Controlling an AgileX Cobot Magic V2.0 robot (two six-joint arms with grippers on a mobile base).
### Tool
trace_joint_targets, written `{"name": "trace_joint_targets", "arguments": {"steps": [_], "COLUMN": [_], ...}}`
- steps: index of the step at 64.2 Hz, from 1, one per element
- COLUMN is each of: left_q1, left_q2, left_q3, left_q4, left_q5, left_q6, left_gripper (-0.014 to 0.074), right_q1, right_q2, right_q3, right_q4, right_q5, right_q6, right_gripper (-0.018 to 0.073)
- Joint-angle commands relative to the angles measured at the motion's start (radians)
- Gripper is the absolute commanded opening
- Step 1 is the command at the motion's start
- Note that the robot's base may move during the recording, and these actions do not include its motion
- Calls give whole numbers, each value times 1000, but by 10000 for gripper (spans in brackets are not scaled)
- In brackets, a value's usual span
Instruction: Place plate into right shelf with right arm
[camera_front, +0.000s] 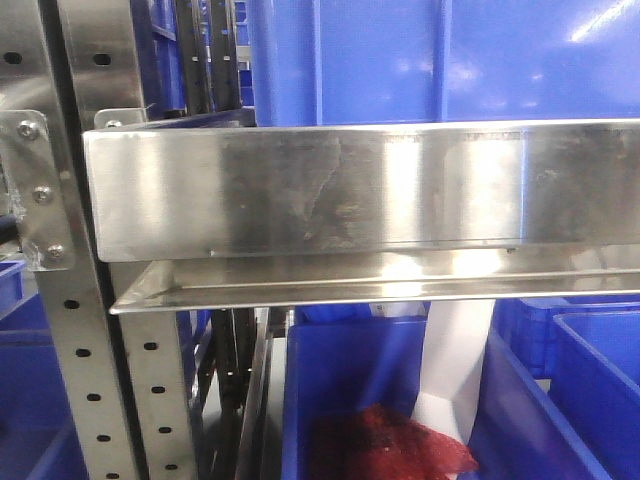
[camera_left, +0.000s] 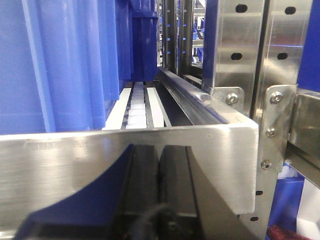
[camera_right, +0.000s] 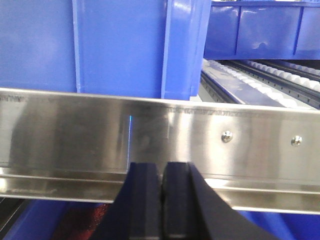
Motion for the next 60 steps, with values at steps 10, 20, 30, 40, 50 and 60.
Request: {"name": "trace_joint_targets", "arguments": {"steps": [10, 20, 30, 40, 50, 60], "left_q1": [2, 2, 2, 2, 2, 2], "left_q2": [-12, -12, -12, -12, -12, -12], "left_q3": [9, 9, 9, 9, 9, 9], "left_q4": [-2, -2, -2, -2, -2, -2], "left_q5": [-89, -89, -89, -89, -89, -89], "left_q6": [-2, -2, -2, -2, -2, -2], "left_gripper": [-47, -47, -47, -47, -47, -47], "right_q1": [-8, -8, -8, -8, -8, -8], "right_q2": [-13, -13, -13, -13, -13, -13], "right_q3": [-5, -5, -5, -5, -5, -5], "right_q4": [2, 2, 2, 2, 2, 2], "right_q5": [-99, -99, -99, -99, -99, -99], "right_q6": [-8, -8, -8, -8, -8, -8], "right_gripper": [55, 55, 55, 55, 55, 55]}}
